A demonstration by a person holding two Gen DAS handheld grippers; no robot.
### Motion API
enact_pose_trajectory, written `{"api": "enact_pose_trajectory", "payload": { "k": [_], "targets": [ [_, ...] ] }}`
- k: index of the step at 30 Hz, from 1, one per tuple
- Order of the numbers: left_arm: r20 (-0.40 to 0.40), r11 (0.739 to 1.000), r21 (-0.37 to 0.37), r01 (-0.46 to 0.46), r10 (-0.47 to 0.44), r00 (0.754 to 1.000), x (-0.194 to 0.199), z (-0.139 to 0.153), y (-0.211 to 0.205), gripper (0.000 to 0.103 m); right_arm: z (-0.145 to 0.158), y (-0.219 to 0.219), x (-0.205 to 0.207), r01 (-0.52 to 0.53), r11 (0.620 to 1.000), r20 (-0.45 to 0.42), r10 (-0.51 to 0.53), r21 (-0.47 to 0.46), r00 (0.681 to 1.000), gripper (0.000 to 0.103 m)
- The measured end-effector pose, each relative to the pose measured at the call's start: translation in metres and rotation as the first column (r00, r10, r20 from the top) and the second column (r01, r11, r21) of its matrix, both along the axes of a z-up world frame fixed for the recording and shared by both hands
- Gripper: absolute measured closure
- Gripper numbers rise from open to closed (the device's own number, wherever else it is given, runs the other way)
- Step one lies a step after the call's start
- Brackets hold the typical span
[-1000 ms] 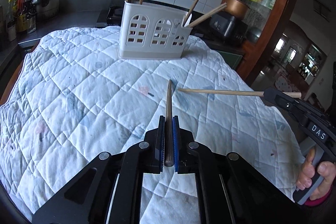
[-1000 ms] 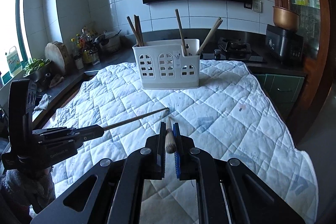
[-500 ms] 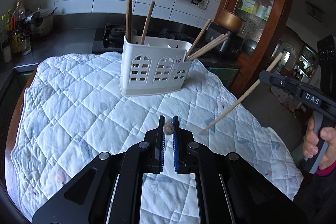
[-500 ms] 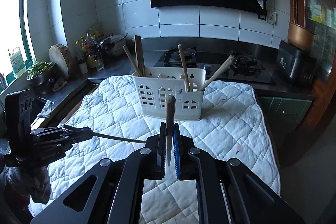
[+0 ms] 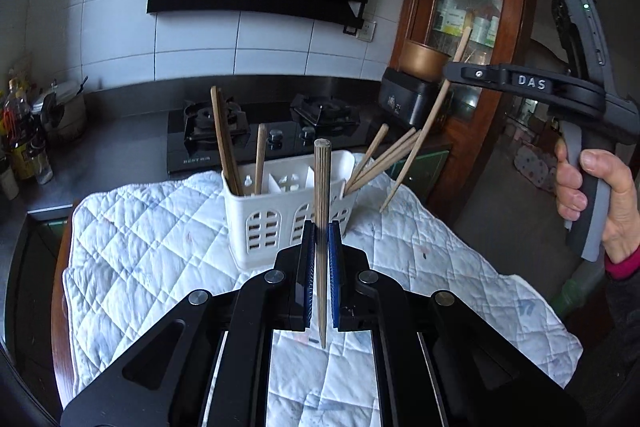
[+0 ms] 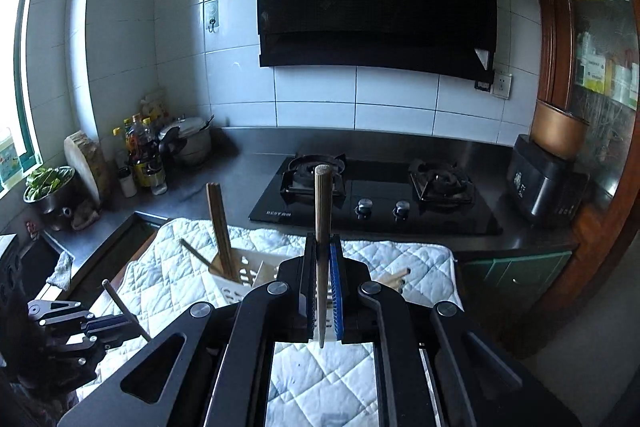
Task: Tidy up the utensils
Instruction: 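Carry both held chopsticks over the white caddy and lower them in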
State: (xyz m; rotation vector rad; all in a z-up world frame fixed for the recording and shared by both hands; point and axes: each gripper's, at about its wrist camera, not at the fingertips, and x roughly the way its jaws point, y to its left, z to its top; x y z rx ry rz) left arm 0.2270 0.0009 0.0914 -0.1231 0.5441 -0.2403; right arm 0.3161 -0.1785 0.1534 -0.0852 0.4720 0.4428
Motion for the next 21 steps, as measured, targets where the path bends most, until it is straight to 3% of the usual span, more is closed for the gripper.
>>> {"api": "enact_pose_trajectory", "payload": {
  "k": [8, 12, 21],
  "targets": [
    [0.152, 0.999, 0.042, -0.029, 0.022, 0.988, 0.032, 0.065, -0.003, 0.098, 0.005, 0.010, 0.040, 0.033, 0.999, 0.014, -0.034, 0.025, 0.999, 0.096],
    [0.206, 0.996, 0.048, -0.076, 0.065, 0.976, 0.054, 0.084, -0.002, 0.098, -0.004, 0.011, 0.058, 0.041, 0.999, -0.005, -0.041, 0.026, 0.999, 0.096],
    [0.219, 0.984, 0.064, -0.164, 0.146, 0.965, 0.094, 0.076, 0.001, 0.098, -0.029, 0.019, 0.068, 0.006, 1.000, -0.040, -0.005, 0.010, 0.999, 0.096]
  ]
}}
